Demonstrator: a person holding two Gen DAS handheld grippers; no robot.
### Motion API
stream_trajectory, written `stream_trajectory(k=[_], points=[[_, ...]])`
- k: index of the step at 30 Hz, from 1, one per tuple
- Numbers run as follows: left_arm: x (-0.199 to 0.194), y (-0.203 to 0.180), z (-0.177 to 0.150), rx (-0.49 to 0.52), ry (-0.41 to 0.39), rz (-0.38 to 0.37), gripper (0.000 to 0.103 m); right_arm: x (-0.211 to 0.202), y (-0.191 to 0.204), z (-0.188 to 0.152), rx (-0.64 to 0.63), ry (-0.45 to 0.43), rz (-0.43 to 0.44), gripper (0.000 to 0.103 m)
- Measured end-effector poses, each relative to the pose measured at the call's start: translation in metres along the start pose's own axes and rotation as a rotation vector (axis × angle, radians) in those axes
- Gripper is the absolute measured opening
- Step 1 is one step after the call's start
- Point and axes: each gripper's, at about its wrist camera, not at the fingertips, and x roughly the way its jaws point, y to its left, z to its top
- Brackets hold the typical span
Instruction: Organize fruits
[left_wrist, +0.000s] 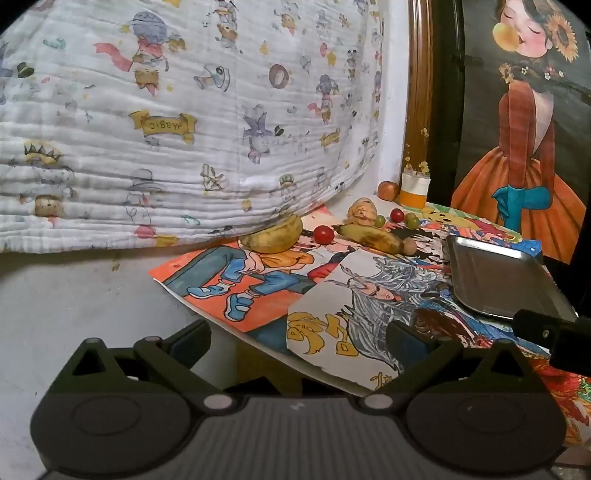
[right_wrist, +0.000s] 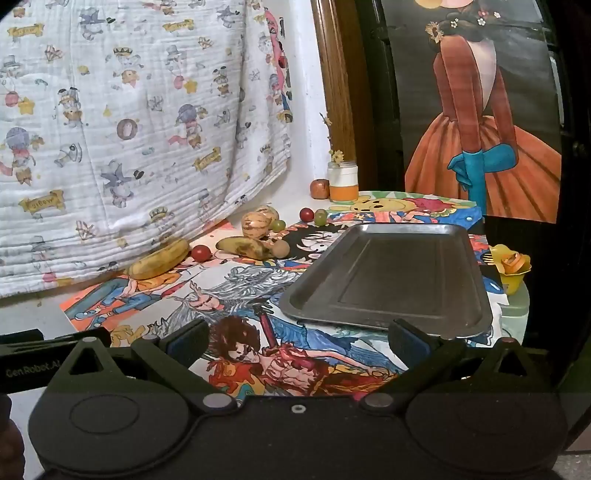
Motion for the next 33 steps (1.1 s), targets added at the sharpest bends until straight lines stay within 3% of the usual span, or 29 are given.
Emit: stream_trajectory(k=[33], points=[[0.0064, -0.0029, -0.0015, 0.012, 0.041, 0.003, 0.103, 0.0032, -0.0041, -0.0026, 0.009, 0.007, 0.002, 0.103]])
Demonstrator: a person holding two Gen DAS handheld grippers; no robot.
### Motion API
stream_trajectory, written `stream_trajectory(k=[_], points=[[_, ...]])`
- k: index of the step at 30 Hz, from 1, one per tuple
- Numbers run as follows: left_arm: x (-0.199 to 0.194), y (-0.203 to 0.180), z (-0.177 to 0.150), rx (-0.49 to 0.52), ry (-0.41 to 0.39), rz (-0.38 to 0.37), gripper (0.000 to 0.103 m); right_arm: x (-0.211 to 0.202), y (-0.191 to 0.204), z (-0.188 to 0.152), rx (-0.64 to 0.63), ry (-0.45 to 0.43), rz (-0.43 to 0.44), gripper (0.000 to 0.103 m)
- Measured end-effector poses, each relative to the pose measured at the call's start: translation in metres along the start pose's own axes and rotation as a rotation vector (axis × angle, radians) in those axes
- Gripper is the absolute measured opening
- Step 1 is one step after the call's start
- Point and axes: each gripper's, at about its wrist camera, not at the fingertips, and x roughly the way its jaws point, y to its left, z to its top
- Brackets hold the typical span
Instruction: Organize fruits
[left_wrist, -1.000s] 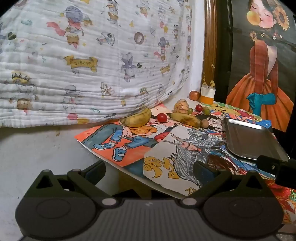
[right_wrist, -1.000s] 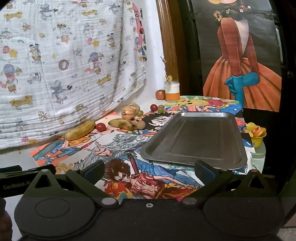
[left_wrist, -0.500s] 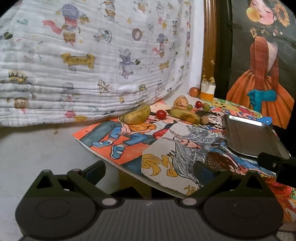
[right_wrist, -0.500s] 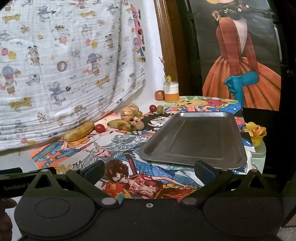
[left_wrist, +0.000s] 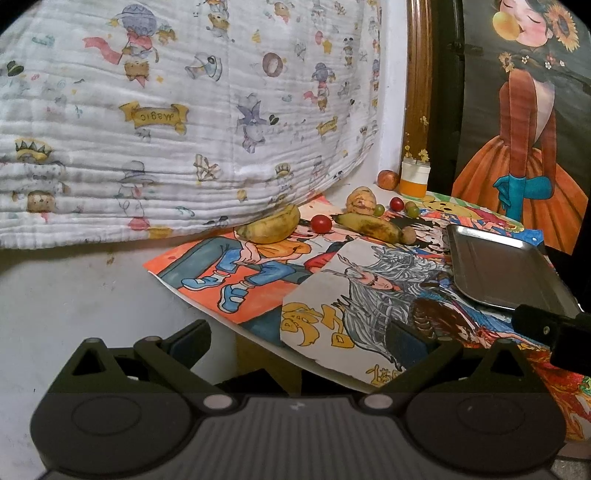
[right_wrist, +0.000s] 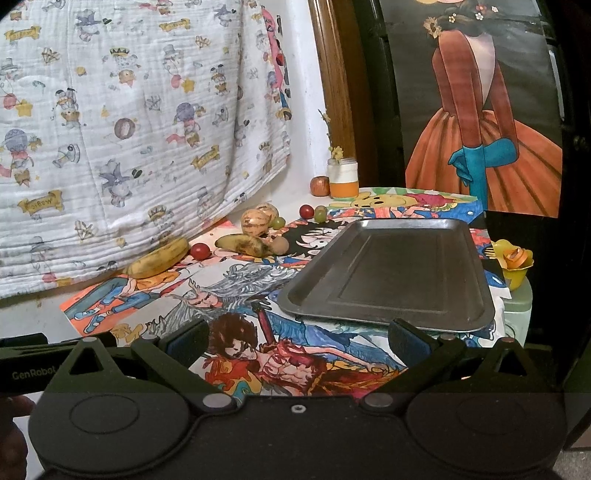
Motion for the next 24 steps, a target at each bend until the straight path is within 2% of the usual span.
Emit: stream_trajectory(k=[24], points=[[0.0015, -0.0007, -0.0017, -0.002, 0.013, 0.002, 0.103, 0.001, -0.0003, -0.0011, 0.003, 0.007, 0.002, 0.103]])
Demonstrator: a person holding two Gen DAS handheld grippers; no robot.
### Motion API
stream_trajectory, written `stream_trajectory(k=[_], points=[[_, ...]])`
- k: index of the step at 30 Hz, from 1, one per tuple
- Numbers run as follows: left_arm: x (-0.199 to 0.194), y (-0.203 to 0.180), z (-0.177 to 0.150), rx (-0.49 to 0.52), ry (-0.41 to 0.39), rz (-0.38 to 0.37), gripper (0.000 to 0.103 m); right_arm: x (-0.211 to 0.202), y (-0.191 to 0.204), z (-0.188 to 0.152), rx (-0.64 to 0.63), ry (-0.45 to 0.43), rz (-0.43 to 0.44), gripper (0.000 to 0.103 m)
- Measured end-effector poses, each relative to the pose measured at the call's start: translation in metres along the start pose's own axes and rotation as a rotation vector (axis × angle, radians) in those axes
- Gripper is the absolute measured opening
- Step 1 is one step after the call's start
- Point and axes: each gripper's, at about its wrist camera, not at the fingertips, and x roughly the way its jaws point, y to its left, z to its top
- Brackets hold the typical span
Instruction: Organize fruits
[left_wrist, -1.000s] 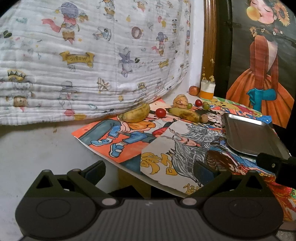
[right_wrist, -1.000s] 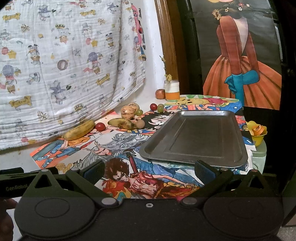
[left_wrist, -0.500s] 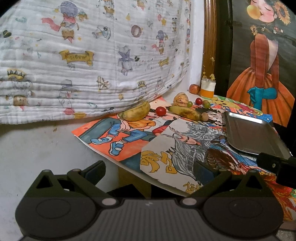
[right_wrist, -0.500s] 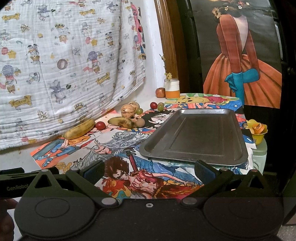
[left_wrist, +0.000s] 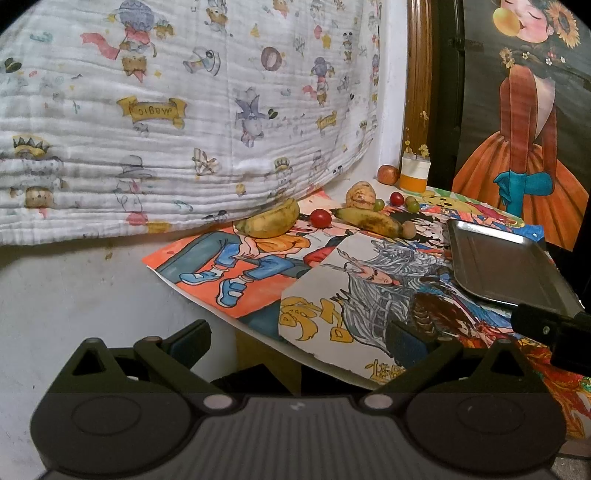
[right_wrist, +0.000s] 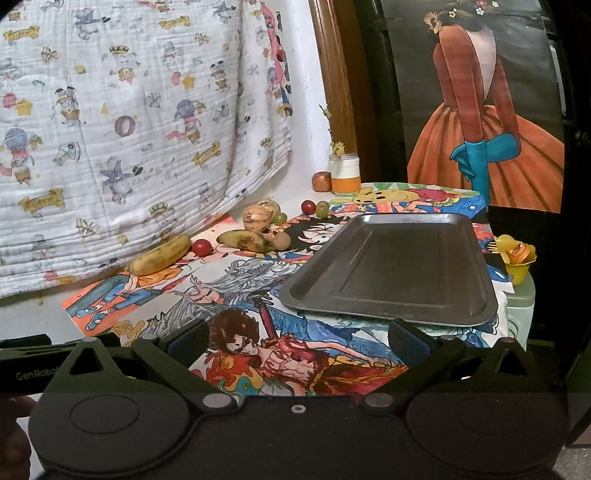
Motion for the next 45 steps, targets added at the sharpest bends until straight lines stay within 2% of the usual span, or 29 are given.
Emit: stream_trajectory(k=[18, 21, 27, 31, 34, 41, 45], points=[[0.009, 0.005, 0.01, 0.0, 0.031, 0.015, 0.103, 0.005, -0.001, 0.003, 0.0, -0.003, 0.015, 0.103], [0.013, 0.009, 0.017, 0.009, 0.03, 0.023, 0.103, 0.007, -0.003, 0.011, -0.013, 0.0, 0.048, 0.103], [0.027, 0.02, 0.039, 0.078, 0.012, 0.039, 0.103, 0.019, -0.011, 0.05, -0.058, 0.027, 0.151, 0.103], [0.043, 0.028, 0.056, 0.111, -0.003, 0.026, 0.103, 0.034, -0.014, 0.078, -0.079, 0.068, 0.234, 0.103], [0.059, 0.03, 0.069, 0.162, -0.009, 0.025, 0.103, 0.051, -0.013, 0.102, -0.121, 0.134, 0.291, 0.103], [0.101, 0.028, 0.095, 0.265, 0.0, -0.015, 0.103, 0.096, 0.01, 0.143, -0.374, 0.246, 0.344, 0.103], [0.131, 0.019, 0.104, 0.323, 0.032, -0.037, 0.103, 0.136, 0.022, 0.158, -0.429, 0.321, 0.396, 0.102]])
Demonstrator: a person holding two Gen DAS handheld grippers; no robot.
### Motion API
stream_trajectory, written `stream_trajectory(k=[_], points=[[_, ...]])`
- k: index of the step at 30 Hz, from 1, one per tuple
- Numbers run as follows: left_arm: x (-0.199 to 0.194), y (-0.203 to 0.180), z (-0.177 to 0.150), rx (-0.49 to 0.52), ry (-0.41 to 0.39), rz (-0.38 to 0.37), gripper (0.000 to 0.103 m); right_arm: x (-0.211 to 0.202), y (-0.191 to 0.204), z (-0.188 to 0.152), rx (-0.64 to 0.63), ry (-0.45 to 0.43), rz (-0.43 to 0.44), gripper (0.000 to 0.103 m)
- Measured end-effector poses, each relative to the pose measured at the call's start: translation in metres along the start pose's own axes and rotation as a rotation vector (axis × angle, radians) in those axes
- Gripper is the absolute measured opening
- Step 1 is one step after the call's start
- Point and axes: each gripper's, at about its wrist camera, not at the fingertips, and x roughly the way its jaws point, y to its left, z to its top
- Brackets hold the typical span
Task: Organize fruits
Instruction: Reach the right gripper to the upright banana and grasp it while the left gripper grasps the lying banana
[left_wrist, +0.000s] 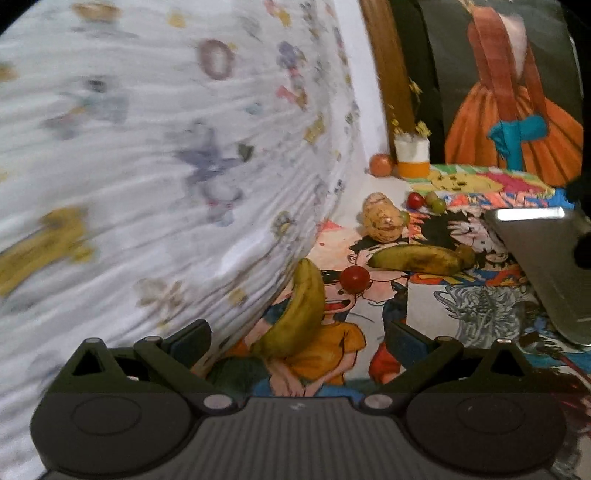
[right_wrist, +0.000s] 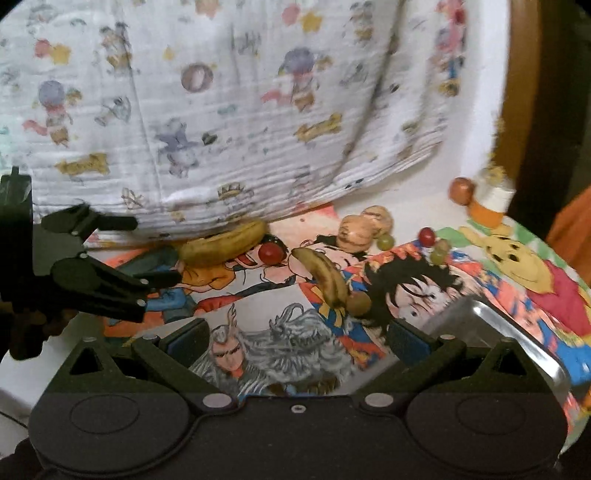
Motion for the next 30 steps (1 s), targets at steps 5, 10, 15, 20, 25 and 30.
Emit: stream_trajectory(k=[5, 10, 15, 20, 25, 30], points=[[0.036, -0.002, 0.008, 0.031, 0.048, -0.008, 0.103, 0.053, -0.022, 0.02, -0.048, 0.051, 0.04, 0.098], [0.063, 0.001, 0.01, 0.054, 0.077, -0.011, 0.1, 0.099, -0.033, 0.032, -0.102, 0.074, 0.086, 0.09], [0.081, 0.0, 0.01, 0.072, 0.112, -0.018, 0.094, 0.133, -0.03, 0.035, -0.136, 0.092, 0.096, 0.077], [0.09, -0.002, 0.011, 0.093, 0.121, -0.027, 0.088, 0.156, -0.029, 0.033, -0.122, 0.116, 0.083, 0.065], [0.094, -0.005, 0.015, 0.117, 0.123, -0.017, 0.086, 0.167, -0.028, 0.032, -0.116, 0.116, 0.06, 0.057], [0.098, -0.004, 0.019, 0.099, 0.139, -0.008, 0.076, 0.169, -0.028, 0.033, -0.103, 0.109, 0.054, 0.056]])
